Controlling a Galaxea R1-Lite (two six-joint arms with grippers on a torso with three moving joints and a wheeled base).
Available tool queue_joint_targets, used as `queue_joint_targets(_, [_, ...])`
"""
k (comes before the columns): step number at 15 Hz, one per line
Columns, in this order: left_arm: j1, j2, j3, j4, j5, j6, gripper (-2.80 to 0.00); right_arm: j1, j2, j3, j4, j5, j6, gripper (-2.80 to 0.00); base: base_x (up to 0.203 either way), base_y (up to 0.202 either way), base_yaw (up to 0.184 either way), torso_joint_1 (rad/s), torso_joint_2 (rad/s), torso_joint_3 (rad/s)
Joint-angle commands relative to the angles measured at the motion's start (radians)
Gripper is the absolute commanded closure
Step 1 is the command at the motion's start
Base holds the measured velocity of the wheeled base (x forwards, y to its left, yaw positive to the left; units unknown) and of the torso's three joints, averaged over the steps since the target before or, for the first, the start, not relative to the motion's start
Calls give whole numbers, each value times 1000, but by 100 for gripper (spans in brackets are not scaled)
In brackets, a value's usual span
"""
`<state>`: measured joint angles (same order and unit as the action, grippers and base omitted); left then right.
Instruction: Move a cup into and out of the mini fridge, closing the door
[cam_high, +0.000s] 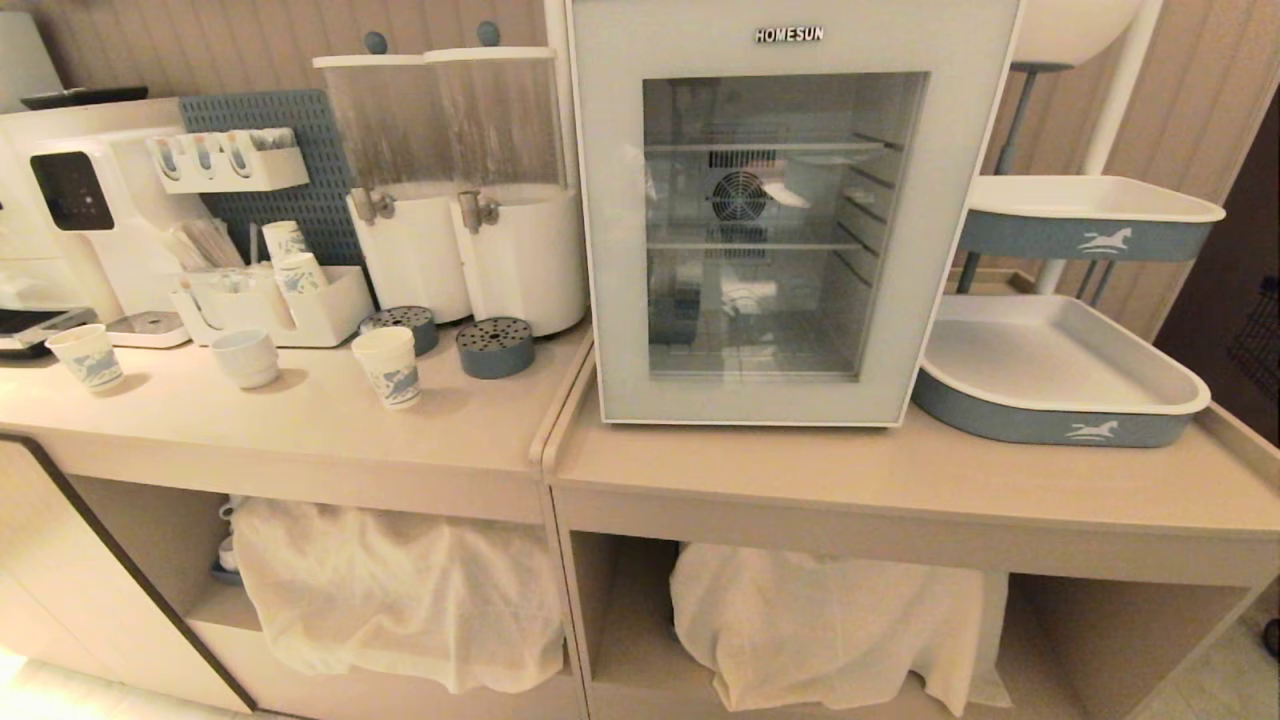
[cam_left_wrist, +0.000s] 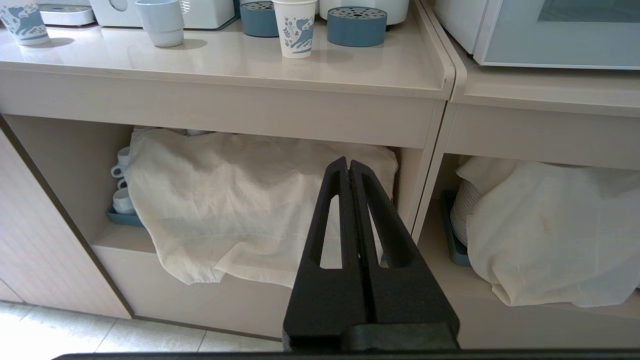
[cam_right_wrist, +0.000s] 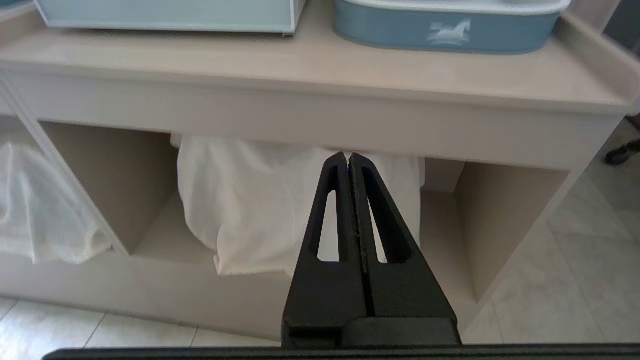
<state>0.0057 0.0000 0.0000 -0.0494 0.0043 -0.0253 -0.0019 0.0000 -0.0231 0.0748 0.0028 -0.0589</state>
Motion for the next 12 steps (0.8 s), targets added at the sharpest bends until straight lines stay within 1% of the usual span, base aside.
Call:
queue_joint_targets(1, [0, 0, 18, 0, 0, -1, 0, 0, 0, -6, 8, 2, 1, 0, 0, 0, 0, 0, 0, 0])
queue_joint_targets(3, [0, 1, 18, 0, 0, 7, 0, 0, 0, -6, 6, -3, 10, 0, 0, 0, 0, 0, 0, 0])
queue_joint_targets(12, [0, 0, 18, 0, 0, 5, 0, 0, 0, -5, 3, -6, 18, 0, 0, 0, 0, 0, 0, 0])
